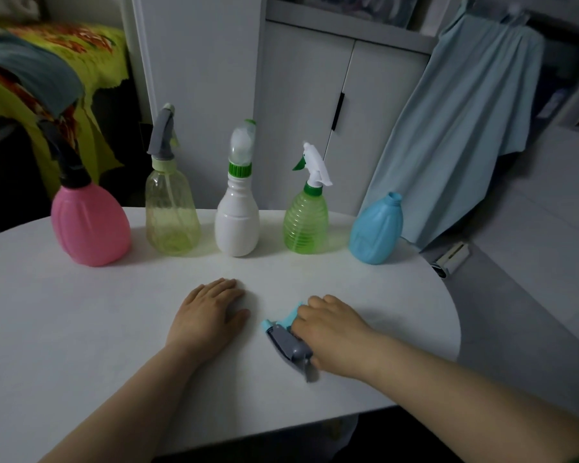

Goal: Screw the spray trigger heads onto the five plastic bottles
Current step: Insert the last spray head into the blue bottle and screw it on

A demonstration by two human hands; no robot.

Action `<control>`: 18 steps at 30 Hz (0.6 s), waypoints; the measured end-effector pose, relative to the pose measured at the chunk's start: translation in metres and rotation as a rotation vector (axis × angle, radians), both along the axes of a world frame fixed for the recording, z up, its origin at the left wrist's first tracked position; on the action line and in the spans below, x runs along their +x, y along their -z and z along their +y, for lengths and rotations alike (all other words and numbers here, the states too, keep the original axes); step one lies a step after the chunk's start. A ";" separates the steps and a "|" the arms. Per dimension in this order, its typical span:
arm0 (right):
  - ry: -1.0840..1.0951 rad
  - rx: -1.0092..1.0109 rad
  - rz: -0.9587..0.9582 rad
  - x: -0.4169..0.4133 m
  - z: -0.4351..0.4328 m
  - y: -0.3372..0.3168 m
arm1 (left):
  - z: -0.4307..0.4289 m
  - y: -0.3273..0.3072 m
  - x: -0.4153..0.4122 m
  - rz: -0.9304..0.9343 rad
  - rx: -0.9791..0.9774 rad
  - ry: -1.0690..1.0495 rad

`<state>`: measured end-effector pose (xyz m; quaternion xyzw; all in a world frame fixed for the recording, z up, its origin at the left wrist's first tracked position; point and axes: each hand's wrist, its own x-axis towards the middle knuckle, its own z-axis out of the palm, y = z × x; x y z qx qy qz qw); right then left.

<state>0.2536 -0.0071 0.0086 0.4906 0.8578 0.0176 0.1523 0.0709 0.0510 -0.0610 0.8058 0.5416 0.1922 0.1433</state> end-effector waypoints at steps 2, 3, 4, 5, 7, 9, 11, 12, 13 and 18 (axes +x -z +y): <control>0.011 0.018 0.039 0.005 0.003 0.000 | -0.001 -0.001 -0.001 0.001 -0.005 0.001; 0.021 0.036 0.073 0.009 0.004 -0.001 | -0.002 -0.002 -0.001 0.002 -0.008 0.001; 0.036 0.057 0.120 0.014 0.004 -0.003 | -0.002 -0.002 -0.001 0.005 -0.008 0.000; 0.059 0.081 0.178 0.019 0.005 -0.006 | -0.003 -0.003 -0.002 0.009 -0.008 0.000; 0.118 0.139 0.338 0.031 0.007 -0.016 | -0.003 -0.004 -0.001 0.011 -0.016 -0.005; 0.190 0.196 0.572 0.046 0.008 -0.027 | -0.004 -0.006 0.000 0.008 -0.032 -0.017; 0.295 0.263 0.790 0.064 0.008 -0.038 | -0.005 -0.008 0.003 -0.003 -0.045 -0.033; 0.363 0.315 0.899 0.075 0.008 -0.043 | -0.007 -0.009 0.006 -0.015 -0.050 -0.038; 0.433 0.372 1.012 0.086 0.009 -0.047 | -0.008 -0.010 0.010 -0.036 -0.052 -0.038; 0.624 0.470 1.588 0.138 0.009 -0.058 | -0.010 -0.025 0.058 -0.194 -0.034 0.065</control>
